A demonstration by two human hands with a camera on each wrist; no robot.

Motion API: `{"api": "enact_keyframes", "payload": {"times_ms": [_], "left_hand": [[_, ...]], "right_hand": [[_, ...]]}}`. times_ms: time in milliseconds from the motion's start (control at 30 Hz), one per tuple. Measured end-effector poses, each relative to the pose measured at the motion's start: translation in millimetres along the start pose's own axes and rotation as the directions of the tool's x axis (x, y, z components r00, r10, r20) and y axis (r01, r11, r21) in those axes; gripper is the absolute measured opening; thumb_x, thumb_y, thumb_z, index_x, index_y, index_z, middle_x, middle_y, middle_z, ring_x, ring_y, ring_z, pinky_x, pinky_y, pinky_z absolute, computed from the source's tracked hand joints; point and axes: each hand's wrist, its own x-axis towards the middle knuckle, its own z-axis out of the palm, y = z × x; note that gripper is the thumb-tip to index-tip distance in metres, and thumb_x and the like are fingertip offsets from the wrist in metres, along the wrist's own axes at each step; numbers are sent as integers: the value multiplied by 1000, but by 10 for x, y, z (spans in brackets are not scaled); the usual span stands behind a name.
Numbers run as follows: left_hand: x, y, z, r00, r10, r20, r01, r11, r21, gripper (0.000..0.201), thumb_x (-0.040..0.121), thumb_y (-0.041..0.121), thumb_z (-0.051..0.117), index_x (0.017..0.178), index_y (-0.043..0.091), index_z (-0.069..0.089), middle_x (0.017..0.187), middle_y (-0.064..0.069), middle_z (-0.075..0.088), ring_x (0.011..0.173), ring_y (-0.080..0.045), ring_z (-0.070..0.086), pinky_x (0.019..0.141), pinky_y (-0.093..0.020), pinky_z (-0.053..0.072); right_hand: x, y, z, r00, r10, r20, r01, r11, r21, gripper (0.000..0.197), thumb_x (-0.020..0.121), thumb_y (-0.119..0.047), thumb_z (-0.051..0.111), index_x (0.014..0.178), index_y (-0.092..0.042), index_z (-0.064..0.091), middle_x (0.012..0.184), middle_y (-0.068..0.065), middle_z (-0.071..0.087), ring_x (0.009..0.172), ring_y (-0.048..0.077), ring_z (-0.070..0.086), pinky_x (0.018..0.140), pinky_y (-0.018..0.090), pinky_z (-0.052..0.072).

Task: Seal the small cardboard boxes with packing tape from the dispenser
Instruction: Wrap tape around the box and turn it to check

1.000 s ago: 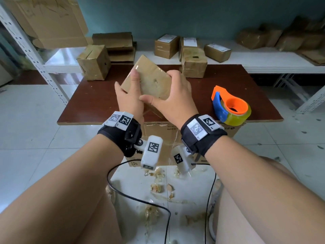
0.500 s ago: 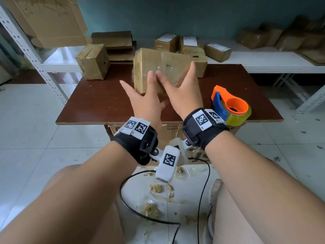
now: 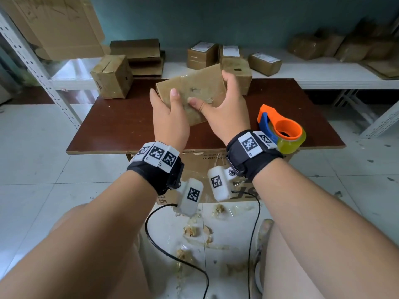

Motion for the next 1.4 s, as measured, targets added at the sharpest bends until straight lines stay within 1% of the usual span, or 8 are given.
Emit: {"api": "enact_keyframes", "payload": {"times_ms": [133,300,500,700,900,1067,1267,1400], "left_hand": [[-34,21,2,1000,-18,24,19,999,-47,21,112,42,45,122,29,57,110,16,67,101,1,65,90,-27,52],[-105,22,60,996,-5,85,3,1000,25,35,115,42,36,132,19,56,114,17,63,104,8,60,86,-13,46],[-58,28,76,971,-231,54,232,973,-13,63,112,58,30,155,13,36,123,9,50,105,-8,53,71,-16,38],[-5,-41,157,947,-303,108,312,947,-75,106,84,90,36,154,10,41,133,-2,63,119,-20,64,107,-43,52],[59,-86,91,920,-386,-70,377,919,-114,57,106,66,40,135,17,46,103,10,54,100,-13,60,90,-36,45],[121,-40,145,920,-391,1,388,914,-120,63,105,70,38,138,17,42,110,9,54,109,-15,59,95,-37,44],[89,-59,51,972,-236,-16,230,958,-170,97,62,71,93,129,14,52,116,1,70,102,-10,73,85,-31,63],[302,46,-97,990,-122,-65,113,986,-124,107,40,77,98,121,14,67,112,1,78,98,-10,78,85,-36,66]], "right_hand": [[40,-12,-77,999,1,-34,-1,1000,1,56,99,-58,63,144,-27,55,140,-12,64,125,10,60,106,42,51],[-11,-19,-49,999,20,-44,-28,979,-200,101,73,-88,66,148,-26,41,140,-9,61,117,16,64,89,37,55],[158,154,-21,998,13,-68,-18,997,-74,44,97,-62,60,125,-30,67,106,-11,75,97,13,70,86,45,59],[105,108,-29,994,96,58,-84,980,-178,83,81,-76,71,144,-28,48,126,-14,61,109,7,56,89,30,44],[199,193,10,1000,20,-23,-23,994,-104,42,93,-64,65,114,-29,74,100,-12,78,90,8,71,83,40,59],[112,105,31,997,80,17,-77,989,-123,74,68,-86,73,118,-31,67,104,-19,72,96,6,67,81,35,56],[130,78,19,1000,-30,9,30,998,-58,50,83,-64,71,124,-34,74,105,-19,78,96,2,72,84,39,62],[91,22,45,996,-92,-16,92,996,-8,56,96,-55,63,143,-26,66,130,-11,74,120,7,68,100,38,58]]}}
